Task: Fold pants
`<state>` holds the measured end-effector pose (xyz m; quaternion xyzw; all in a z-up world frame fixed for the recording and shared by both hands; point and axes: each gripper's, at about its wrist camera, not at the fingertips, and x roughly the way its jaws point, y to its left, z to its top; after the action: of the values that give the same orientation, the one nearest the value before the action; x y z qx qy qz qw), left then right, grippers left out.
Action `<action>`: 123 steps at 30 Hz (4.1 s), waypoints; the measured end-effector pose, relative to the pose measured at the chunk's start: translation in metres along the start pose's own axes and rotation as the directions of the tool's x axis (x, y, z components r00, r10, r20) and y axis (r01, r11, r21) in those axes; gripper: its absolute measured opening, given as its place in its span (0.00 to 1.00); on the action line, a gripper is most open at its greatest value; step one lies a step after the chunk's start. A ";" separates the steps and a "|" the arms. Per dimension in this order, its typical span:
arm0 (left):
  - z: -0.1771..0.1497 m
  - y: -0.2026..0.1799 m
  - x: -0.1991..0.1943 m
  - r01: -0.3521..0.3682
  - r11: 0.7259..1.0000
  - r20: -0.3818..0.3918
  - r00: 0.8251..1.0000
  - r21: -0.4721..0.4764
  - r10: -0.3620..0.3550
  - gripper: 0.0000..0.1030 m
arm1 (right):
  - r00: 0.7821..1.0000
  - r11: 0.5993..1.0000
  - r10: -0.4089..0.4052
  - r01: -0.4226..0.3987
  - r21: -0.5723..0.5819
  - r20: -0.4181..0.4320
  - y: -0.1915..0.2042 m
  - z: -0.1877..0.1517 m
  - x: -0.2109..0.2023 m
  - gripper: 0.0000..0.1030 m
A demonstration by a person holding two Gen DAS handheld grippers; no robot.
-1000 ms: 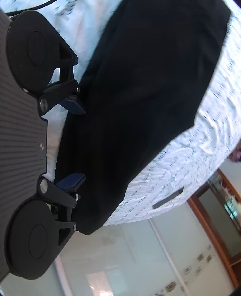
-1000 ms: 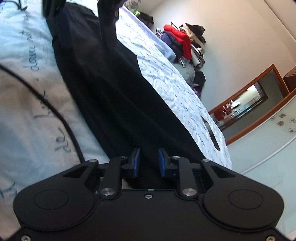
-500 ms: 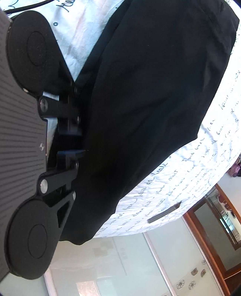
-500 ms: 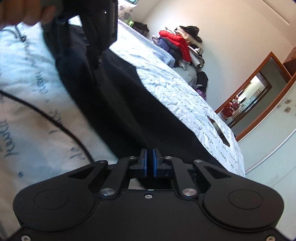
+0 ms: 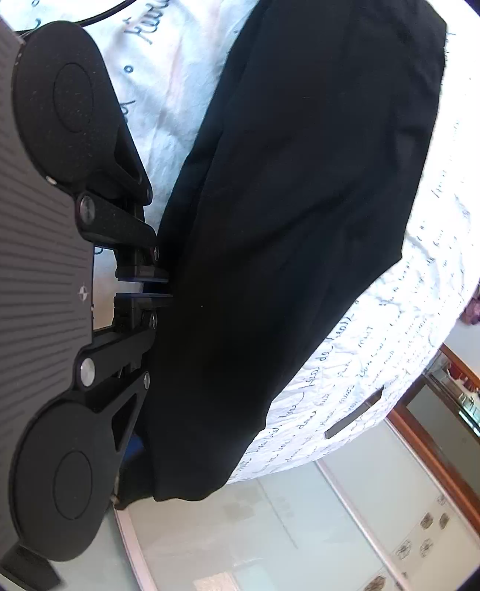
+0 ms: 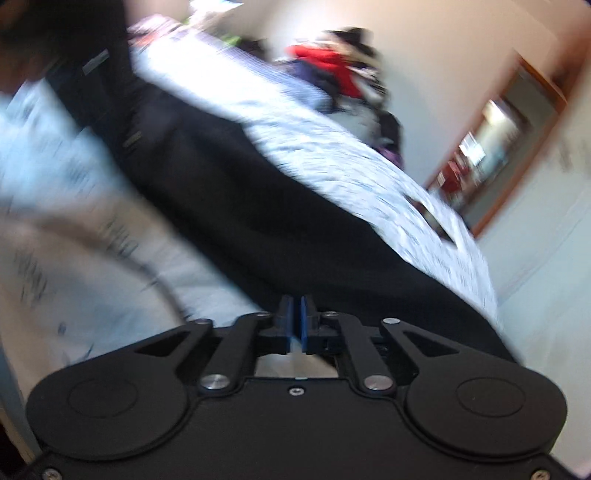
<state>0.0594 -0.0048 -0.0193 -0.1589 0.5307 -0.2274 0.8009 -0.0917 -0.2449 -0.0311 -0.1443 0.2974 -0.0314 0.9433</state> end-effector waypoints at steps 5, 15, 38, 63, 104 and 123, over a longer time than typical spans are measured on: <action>-0.002 -0.024 -0.014 0.020 0.980 -0.014 1.000 0.199 -0.017 0.22 | 0.999 0.861 -0.050 0.042 0.506 0.002 -0.077 -0.022 0.003 0.26; -0.016 -0.082 0.007 -0.054 0.634 0.059 0.998 0.772 0.013 0.73 | 0.974 0.396 0.164 -0.211 0.894 0.157 -0.115 -0.057 0.040 0.51; -0.056 -0.119 0.055 -0.047 0.417 0.064 0.998 0.908 -0.028 0.04 | 0.969 0.279 0.146 -0.233 0.932 0.198 -0.111 -0.073 0.011 0.06; -0.031 -0.125 0.088 0.021 0.626 0.019 0.998 0.780 -0.057 0.42 | 0.961 0.119 -0.273 0.081 0.990 -0.046 -0.226 -0.119 0.001 0.07; 0.003 -0.074 0.044 -0.153 0.741 0.173 0.984 0.654 0.051 0.65 | 0.964 0.960 0.244 -0.224 0.166 -0.107 -0.064 0.083 0.146 0.22; 0.016 -0.054 0.040 -0.103 0.783 0.156 0.988 0.613 0.007 0.69 | 0.933 0.936 0.315 -0.335 -0.103 -0.173 -0.041 0.079 0.152 0.13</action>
<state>0.0766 -0.0719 -0.0176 0.1120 0.3716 -0.3531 0.8513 0.0796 -0.2865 -0.0411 -0.1518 0.3903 0.1339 0.8981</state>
